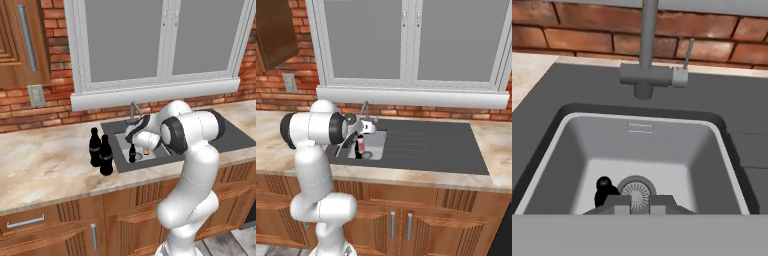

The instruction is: Place the large bottle from the dining counter next to the other large bottle outside the sink, and place the small bottle from the dining counter next to the other small bottle inside the sink.

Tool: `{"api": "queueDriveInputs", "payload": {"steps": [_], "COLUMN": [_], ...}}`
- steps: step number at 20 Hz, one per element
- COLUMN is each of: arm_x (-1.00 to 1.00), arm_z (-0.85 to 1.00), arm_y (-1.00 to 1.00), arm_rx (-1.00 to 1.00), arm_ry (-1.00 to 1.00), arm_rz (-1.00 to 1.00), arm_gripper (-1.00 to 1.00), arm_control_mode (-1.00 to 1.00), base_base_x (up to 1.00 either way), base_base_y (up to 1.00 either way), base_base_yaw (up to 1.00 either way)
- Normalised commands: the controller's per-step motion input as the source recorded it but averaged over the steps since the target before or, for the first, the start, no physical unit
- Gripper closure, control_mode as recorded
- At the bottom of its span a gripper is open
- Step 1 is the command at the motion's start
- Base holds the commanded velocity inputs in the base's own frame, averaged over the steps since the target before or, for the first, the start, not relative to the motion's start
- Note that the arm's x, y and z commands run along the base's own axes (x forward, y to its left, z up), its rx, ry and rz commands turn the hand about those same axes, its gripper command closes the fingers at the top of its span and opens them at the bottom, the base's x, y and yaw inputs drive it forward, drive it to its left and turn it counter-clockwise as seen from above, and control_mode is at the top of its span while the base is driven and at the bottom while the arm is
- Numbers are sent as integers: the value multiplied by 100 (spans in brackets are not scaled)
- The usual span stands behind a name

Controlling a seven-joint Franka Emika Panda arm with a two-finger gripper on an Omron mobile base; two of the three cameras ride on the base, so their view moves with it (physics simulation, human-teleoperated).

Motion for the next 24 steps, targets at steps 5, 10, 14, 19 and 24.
{"api": "queueDriveInputs", "payload": {"steps": [5, 10, 14, 19, 24], "arm_x": [0, 0, 0, 0, 0], "arm_z": [-20, -19, -17, -24, -31], "arm_y": [-9, -14, -15, -9, -2], "arm_rx": [0, 0, 0, 0, 0], "arm_ry": [0, 0, 0, 0, 0], "arm_rz": [0, 0, 0, 0, 0], "arm_gripper": [100, 100, 100, 100, 100], "arm_control_mode": [-100, -100, -100, -100, -100], "base_base_x": [0, 0, 0, 0, 0], "base_base_y": [0, 0, 0, 0, 0], "base_base_yaw": [0, 0, 0, 0, 0]}}
